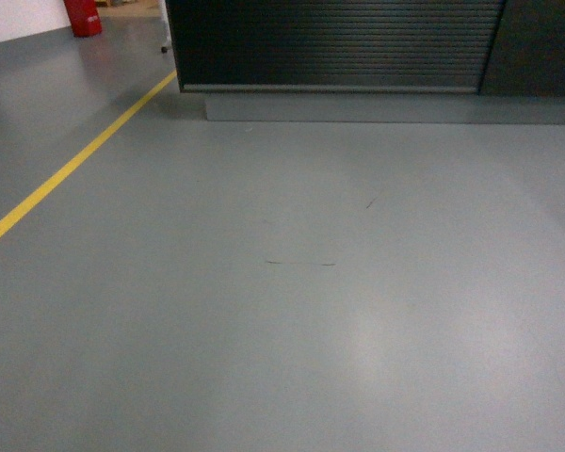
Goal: Place dark red mango on scale at checkout
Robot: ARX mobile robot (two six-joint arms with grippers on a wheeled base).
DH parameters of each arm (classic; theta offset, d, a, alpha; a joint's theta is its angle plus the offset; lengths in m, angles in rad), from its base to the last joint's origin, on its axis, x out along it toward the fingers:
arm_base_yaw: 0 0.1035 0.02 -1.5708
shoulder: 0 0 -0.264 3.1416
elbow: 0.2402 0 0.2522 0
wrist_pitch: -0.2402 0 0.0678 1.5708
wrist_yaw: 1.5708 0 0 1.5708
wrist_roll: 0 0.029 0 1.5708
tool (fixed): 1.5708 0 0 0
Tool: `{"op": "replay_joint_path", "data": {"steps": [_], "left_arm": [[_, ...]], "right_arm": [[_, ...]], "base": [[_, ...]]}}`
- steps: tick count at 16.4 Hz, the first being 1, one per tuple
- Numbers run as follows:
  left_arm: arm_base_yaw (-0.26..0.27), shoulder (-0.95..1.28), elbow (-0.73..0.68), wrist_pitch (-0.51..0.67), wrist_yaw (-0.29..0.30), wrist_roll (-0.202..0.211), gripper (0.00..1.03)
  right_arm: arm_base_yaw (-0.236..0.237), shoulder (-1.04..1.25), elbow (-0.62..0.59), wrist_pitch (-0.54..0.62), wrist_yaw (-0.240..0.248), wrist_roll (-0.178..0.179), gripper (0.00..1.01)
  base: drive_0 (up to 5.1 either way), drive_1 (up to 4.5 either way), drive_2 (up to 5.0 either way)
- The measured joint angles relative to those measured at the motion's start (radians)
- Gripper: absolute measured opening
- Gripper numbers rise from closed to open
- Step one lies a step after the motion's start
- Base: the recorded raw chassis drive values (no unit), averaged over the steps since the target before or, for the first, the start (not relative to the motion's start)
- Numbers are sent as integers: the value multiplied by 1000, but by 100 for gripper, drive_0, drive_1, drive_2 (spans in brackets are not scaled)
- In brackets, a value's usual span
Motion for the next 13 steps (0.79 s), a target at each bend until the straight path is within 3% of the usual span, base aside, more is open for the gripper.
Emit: {"op": "replay_joint_path", "data": {"steps": [13], "left_arm": [[0,0,0,0,0,0,98]], "right_arm": [[0,0,0,0,0,0,98]], "base": [[0,0,0]]}}
